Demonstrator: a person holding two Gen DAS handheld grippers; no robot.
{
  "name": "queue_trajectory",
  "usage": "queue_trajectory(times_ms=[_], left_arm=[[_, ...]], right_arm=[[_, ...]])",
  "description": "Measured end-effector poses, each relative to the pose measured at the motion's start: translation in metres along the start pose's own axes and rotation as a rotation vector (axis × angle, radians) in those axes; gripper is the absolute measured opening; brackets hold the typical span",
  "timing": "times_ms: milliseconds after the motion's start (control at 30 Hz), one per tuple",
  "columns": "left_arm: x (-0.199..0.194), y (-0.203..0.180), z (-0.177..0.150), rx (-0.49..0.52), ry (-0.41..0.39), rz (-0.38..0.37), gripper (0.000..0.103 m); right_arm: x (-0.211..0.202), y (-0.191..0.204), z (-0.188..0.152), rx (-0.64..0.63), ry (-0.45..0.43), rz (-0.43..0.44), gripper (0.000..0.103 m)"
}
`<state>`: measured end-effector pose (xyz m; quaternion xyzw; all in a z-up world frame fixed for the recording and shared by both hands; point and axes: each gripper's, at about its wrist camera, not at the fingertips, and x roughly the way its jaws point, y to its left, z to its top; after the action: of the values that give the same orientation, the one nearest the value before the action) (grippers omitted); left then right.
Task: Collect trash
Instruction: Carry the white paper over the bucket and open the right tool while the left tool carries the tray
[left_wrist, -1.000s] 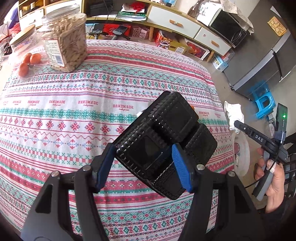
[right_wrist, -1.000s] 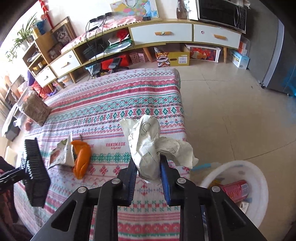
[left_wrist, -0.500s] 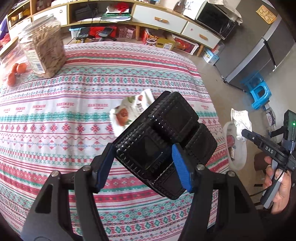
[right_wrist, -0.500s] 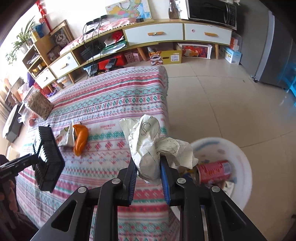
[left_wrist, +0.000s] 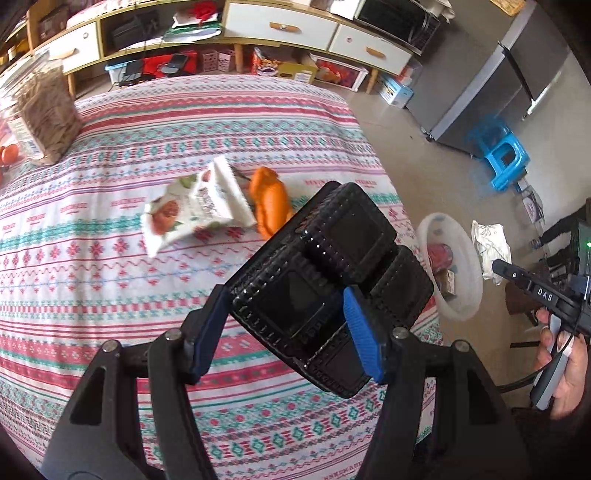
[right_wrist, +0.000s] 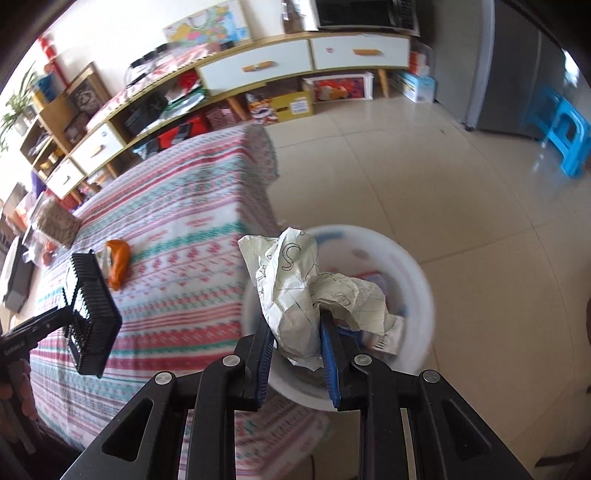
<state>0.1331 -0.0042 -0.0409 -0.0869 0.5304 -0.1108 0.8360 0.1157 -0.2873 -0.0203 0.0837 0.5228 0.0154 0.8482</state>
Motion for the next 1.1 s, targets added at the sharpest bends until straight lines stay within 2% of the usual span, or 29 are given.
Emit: queue_trajectory(times_ms=[167,267,300,433,1100], left_arm=[[0.007,-0.016,0.002,0.019,0.01,-0.008,0.065],[0.011,-0.027,0.003,0.032,0.009,-0.013,0.065],[0.013,-0.032,0.004,0.042,0.01,-0.014,0.065],[0.021,-0.048,0.008,0.075,0.017,-0.01,0.065],[0.087,-0.17,0.029,0.194,0.045,-0.083,0.065]], right_arm=[[0.004,-0.025,-0.007,0.035,0.023,-0.024,0.027],[0.009,-0.036,-0.007,0.072,0.04,-0.018,0.032],[0.009,-0.039,-0.007,0.083,0.045,-0.013,0.039],[0.001,-0.05,-0.008,0.106,0.025,0.002,0.049],[-0.029,-0.098,-0.038,0.148,0.003,-0.054,0.055]])
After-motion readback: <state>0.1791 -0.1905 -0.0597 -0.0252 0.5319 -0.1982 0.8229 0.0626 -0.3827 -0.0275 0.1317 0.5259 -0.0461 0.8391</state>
